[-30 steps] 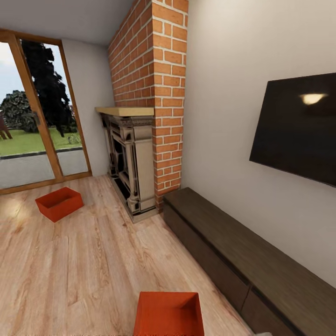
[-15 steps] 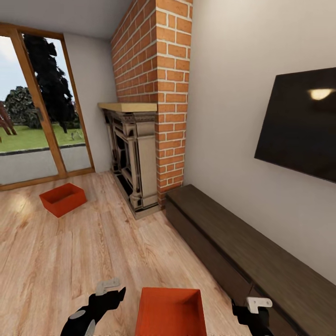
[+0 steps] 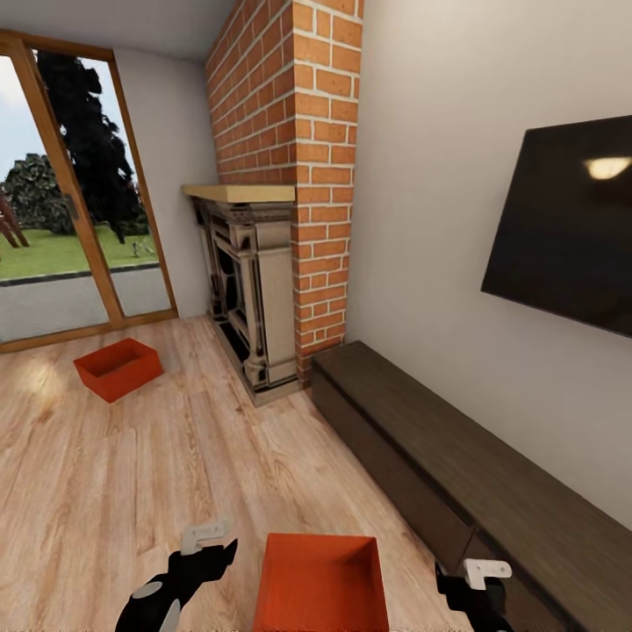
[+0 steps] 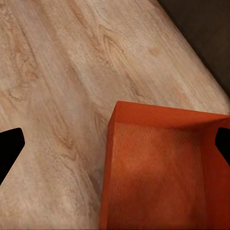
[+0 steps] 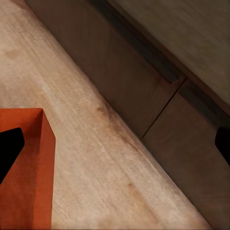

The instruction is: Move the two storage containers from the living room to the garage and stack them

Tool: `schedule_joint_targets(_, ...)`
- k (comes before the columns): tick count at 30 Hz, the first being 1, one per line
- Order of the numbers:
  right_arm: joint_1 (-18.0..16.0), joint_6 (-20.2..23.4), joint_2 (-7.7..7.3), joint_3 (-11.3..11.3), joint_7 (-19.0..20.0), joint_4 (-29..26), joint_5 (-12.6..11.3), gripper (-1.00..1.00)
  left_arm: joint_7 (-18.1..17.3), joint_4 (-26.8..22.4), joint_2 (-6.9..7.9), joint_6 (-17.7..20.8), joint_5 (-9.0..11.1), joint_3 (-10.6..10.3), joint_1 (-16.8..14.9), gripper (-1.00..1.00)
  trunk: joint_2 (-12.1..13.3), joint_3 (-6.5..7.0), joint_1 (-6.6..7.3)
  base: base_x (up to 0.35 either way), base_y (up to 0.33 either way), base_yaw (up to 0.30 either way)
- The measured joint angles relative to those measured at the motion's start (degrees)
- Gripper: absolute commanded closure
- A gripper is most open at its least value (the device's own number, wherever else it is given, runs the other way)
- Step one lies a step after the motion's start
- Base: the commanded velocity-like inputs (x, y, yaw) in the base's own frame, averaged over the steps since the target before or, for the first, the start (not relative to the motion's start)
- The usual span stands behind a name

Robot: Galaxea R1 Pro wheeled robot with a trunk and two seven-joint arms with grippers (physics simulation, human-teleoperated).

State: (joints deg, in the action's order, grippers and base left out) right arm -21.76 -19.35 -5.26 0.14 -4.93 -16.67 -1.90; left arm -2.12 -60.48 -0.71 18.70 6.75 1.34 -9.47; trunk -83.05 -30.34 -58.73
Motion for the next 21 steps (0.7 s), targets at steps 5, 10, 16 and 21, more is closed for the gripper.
schedule_joint_targets(5, 0.0, 0.0, 0.07, 0.1, 0.0, 0.0, 0.0, -1.00, 0.0, 0.0, -0.08, 0.0, 0.0, 0.0, 0.0, -1.00, 0.0, -0.47, 0.00, 0.000, 0.000, 0.000)
schedule_joint_targets(10, 0.0, 0.0, 0.08, 0.1, 0.0, 0.1, 0.0, -1.00, 0.0, 0.0, -0.15, 0.0, 0.0, 0.0, 0.0, -1.00, 0.0, -0.93, 0.00, 0.000, 0.000, 0.000)
schedule_joint_targets(16, 0.0, 0.0, 0.08, 0.1, 0.0, 0.1, 0.0, -1.00, 0.0, 0.0, -0.15, 0.0, 0.0, -0.1, 0.0, -1.00, 0.0, -1.49, 0.00, 0.000, 0.000, 0.000)
schedule_joint_targets(21, 0.0, 0.0, 0.08, 0.1, 0.1, 0.1, 0.0, -1.00, 0.1, 0.0, -0.20, 0.0, 0.0, -0.1, 0.0, -1.00, 0.0, -1.96, 0.00, 0.000, 0.000, 0.000)
